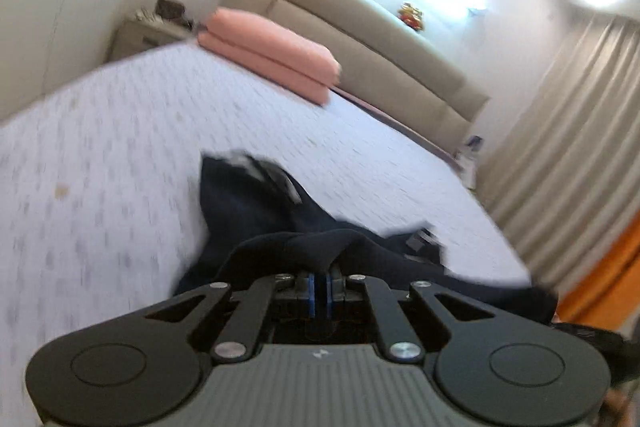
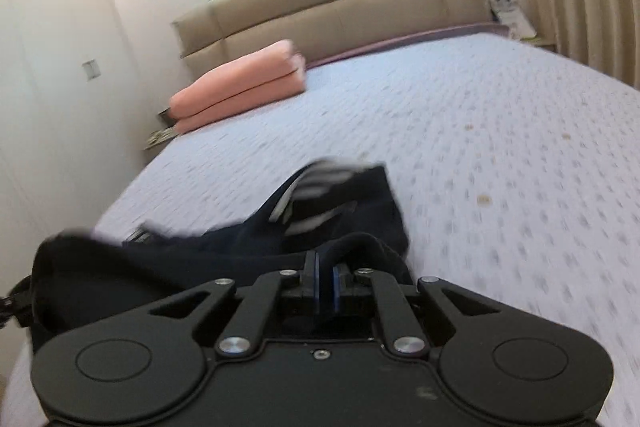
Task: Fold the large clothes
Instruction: 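Carry the hem up over the body toward the hood with both tools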
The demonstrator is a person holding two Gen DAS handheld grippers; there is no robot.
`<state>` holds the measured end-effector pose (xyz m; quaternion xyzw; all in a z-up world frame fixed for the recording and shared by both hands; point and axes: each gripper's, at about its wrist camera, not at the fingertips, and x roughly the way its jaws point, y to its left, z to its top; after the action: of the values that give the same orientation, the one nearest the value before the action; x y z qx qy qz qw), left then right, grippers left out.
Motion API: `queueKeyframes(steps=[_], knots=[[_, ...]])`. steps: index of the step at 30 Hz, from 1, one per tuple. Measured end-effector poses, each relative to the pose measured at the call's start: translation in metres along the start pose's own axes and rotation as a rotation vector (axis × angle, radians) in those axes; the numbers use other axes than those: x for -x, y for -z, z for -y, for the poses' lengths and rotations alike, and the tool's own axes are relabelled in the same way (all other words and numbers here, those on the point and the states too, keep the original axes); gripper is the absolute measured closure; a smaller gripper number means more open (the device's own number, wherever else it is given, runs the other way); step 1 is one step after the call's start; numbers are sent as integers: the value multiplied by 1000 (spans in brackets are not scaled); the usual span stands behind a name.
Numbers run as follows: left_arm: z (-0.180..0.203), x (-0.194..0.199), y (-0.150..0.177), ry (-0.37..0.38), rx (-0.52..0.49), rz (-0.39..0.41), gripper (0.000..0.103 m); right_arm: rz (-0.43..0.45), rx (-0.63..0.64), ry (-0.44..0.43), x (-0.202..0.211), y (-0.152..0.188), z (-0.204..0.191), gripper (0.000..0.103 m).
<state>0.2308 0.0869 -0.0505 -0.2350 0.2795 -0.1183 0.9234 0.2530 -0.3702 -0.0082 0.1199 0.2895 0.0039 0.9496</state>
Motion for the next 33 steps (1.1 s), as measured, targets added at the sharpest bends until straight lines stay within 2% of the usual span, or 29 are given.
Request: queueKeyframes(steps=[1,2,3,4,5,7,11,13,17,21,23,24,28,30,32,33], knots=[[-5,-23,-10,-23,0,18,97,9,-15,14,-23,-6,6,76],[-10,-41,-19,-43,1,35,92,6,-31,19,-41,-6,15,62],[-17,-61,-26,-73,5,51,90,-17,-54,36,-60,-8,21,35],[-23,-82,-32,-122,7,60,75,-46,-74,43,-75,-9,26,33],[-30,-96,-35,-179,6,52,58,-62,-92,40,-82,-6,33,34],[-40,-109,-36,-224,-7,28,48,-89,-113,30,-81,3,45,32],[-47,-114,-24,-272,-127,-89,47,-177,-77,56,-70,12,57,30],[-47,-118,-23,-289,-173,-151,47,-207,-27,69,-71,5,53,26],[-47,-123,-23,-294,-170,-233,47,-243,31,58,-90,-19,43,25],[-40,-140,-39,-333,-144,-258,46,-325,-52,21,-127,-40,51,25],[-41,-154,-45,-358,-126,-273,44,-378,-111,-21,-140,-42,56,38],[-40,-161,-47,-381,-118,-282,44,-409,-96,-40,-140,-41,53,53],[-37,-176,-50,-387,-83,-298,44,-482,226,-137,-103,-23,20,55],[-35,-181,-48,-375,-69,-308,44,-524,305,-190,-87,-16,13,55],[-33,-185,-46,-370,-70,-319,44,-523,366,-140,-83,-18,7,55],[-33,-187,-46,-368,-72,-323,44,-493,371,-103,-85,-24,6,55]])
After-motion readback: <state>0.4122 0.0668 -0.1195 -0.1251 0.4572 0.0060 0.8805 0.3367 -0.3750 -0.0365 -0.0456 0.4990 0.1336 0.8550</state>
